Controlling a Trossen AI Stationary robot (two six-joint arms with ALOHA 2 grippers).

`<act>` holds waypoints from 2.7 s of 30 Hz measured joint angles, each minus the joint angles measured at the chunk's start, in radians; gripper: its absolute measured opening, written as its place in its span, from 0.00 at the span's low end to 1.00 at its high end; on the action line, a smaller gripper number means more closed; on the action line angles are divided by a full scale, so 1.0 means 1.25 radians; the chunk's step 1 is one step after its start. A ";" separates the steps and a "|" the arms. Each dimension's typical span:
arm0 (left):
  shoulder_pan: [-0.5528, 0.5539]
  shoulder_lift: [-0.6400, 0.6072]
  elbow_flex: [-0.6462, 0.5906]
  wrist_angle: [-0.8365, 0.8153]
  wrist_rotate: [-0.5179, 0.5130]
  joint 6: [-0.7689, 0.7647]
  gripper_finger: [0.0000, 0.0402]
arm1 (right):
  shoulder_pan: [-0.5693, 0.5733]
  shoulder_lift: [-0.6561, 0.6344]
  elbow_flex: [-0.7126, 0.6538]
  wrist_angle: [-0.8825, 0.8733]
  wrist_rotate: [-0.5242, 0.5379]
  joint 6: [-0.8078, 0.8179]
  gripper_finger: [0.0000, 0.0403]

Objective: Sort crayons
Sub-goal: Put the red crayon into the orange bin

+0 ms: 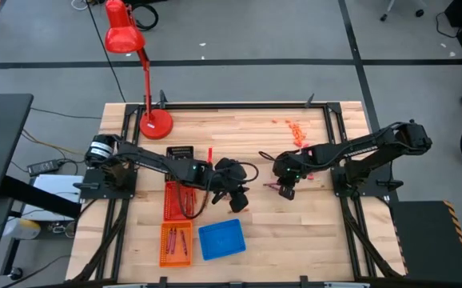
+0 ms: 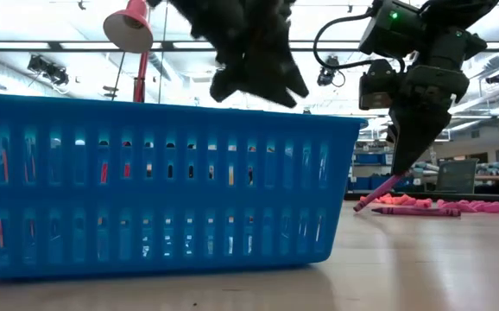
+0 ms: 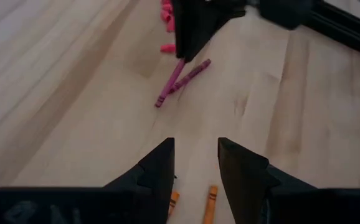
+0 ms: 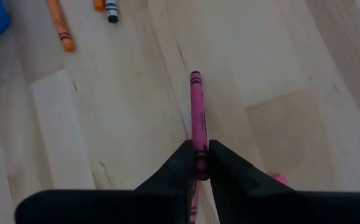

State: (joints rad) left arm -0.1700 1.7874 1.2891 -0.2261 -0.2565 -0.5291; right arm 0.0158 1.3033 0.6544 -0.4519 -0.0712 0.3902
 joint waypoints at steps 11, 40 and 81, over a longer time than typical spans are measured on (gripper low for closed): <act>0.031 0.000 -0.179 0.201 -0.001 -0.057 0.33 | 0.000 0.000 0.000 0.008 -0.005 0.000 0.13; 0.045 0.231 -0.062 0.466 0.012 0.158 0.33 | 0.000 0.000 0.001 0.041 -0.007 -0.001 0.13; 0.081 0.284 0.034 0.339 0.076 0.313 0.33 | 0.000 0.000 0.001 0.117 -0.030 -0.007 0.13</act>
State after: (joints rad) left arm -0.0685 2.1426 1.3312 0.1970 -0.1619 -0.1379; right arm 0.0162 1.3033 0.6552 -0.3057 -0.1089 0.3817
